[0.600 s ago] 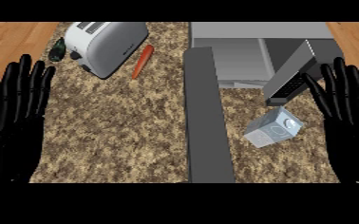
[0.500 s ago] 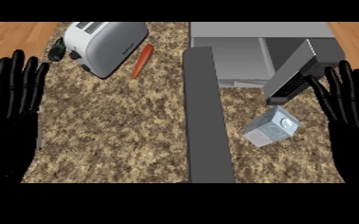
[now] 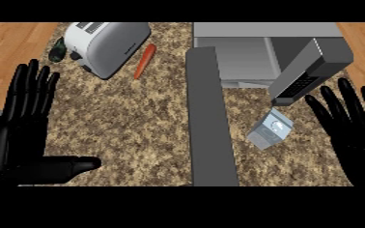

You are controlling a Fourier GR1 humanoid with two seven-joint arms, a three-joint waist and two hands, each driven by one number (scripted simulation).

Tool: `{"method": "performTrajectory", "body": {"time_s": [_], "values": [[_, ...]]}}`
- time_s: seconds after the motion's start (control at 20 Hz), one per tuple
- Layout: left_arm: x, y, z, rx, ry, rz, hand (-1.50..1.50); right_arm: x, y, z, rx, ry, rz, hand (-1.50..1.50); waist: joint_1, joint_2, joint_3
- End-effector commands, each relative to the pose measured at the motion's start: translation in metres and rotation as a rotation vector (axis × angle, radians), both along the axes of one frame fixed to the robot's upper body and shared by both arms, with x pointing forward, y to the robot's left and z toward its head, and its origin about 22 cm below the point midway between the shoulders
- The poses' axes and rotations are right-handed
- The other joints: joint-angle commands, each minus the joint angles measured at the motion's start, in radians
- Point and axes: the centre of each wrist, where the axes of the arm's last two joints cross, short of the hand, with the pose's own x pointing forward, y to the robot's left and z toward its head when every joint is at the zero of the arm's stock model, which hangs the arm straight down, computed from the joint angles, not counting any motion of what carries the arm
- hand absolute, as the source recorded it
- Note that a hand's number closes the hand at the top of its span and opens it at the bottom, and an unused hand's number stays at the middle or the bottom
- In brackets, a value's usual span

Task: Pick up the milk, place it into the microwave and close the microwave

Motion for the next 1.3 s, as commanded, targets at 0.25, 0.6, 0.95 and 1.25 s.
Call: {"method": "performTrajectory", "body": {"time_s": [0.25, 0.6, 0.95, 1.25], "values": [[-0.039, 0.006, -0.015, -0.045, 0.041, -0.007, -1.50, -0.020, -0.050, -0.007, 0.096, 0.038, 0.105, -1.50, 0.004, -0.002, -0.001], [-0.076, 0.001, -0.025, -0.020, 0.029, 0.006, -1.50, -0.045, -0.058, -0.018, -0.006, 0.060, -0.070, -1.50, 0.003, -0.004, -0.001], [-0.090, 0.006, -0.035, -0.047, 0.052, -0.014, -1.50, 0.007, -0.054, -0.040, -0.033, 0.034, -0.203, -1.50, 0.013, -0.001, -0.001], [-0.089, 0.006, -0.052, -0.029, 0.048, -0.013, -1.50, 0.000, -0.039, -0.060, -0.064, 0.074, -0.248, -1.50, 0.007, -0.002, -0.001]]}}
